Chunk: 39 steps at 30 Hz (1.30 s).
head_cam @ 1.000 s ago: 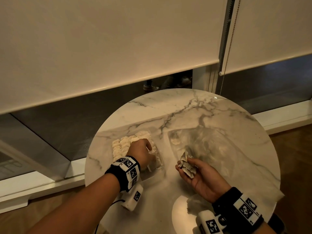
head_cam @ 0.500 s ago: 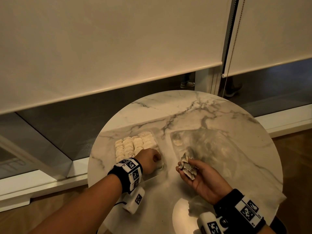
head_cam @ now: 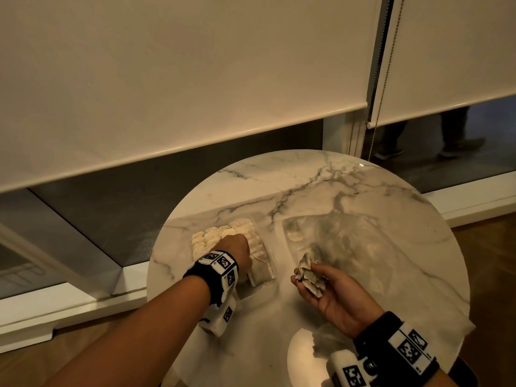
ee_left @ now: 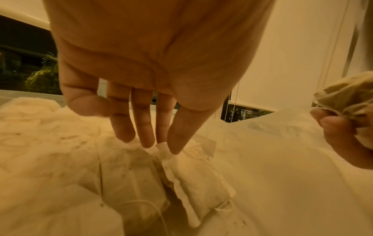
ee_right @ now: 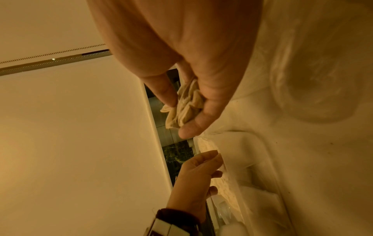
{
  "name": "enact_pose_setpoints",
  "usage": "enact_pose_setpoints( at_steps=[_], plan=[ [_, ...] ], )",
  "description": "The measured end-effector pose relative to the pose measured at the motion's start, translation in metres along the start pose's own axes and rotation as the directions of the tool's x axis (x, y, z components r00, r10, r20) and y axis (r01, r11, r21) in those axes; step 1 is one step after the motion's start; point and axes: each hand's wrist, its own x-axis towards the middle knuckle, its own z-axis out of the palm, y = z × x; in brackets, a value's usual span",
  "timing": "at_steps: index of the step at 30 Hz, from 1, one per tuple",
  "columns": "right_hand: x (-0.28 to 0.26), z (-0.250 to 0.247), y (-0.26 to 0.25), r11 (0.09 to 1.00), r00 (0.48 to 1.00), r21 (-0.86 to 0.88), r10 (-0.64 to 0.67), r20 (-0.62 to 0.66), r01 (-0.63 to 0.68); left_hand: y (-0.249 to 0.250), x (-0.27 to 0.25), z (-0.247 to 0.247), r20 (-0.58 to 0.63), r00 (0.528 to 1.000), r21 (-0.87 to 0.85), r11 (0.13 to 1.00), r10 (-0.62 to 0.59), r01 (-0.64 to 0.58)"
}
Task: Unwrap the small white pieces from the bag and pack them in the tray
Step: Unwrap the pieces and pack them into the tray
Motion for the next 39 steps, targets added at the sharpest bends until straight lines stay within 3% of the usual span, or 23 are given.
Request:
enact_pose_setpoints(
  at_steps=[14, 17, 20, 23, 25, 28, 33, 39],
  plan=[
    [-0.002, -0.002, -0.003, 1.000, 0.999, 0.024, -0.009, 0.033, 0.008, 0.008, 0.004, -0.007, -0.038, 0.999, -0.117, 0.993, 0.008, -0.012],
    [-0.002, -0.002, -0.003, 0.999, 0.998, 0.034, -0.020, 0.056, 0.018, 0.012, -0.012, -0.023, -0.137, 0.990, -0.240, 0.968, 0.044, -0.076],
    [-0.002, -0.003, -0.001, 0.999, 0.997, 0.026, -0.028, 0.073, 0.026, 0.028, -0.047, -0.037, -0.300, 0.945, -0.404, 0.881, 0.126, -0.246],
    [-0.002, -0.001, 0.003, 0.999, 0.995, 0.025, -0.040, 0.093, 0.038, 0.046, -0.084, -0.038, -0.214, 0.952, -0.533, 0.790, 0.219, -0.302],
    [-0.005, 0.002, 0.006, 0.998, 0.987, -0.010, -0.063, 0.145, 0.065, 0.054, -0.100, -0.030, -0.133, 0.960, -0.519, 0.808, 0.246, -0.279],
    [-0.007, 0.006, 0.011, 0.995, 0.983, -0.040, -0.079, 0.168, 0.087, 0.059, -0.103, -0.011, -0.181, 0.965, -0.477, 0.841, 0.190, -0.255],
    [-0.007, 0.007, 0.018, 0.993, 0.989, -0.095, -0.063, 0.133, 0.076, 0.058, -0.098, 0.005, -0.262, 0.963, -0.610, 0.761, 0.067, -0.219],
    [-0.009, 0.006, 0.019, 0.990, 0.987, -0.111, -0.074, 0.140, 0.090, 0.052, -0.097, 0.015, -0.207, 0.978, -0.734, 0.656, 0.030, -0.175]
  ],
)
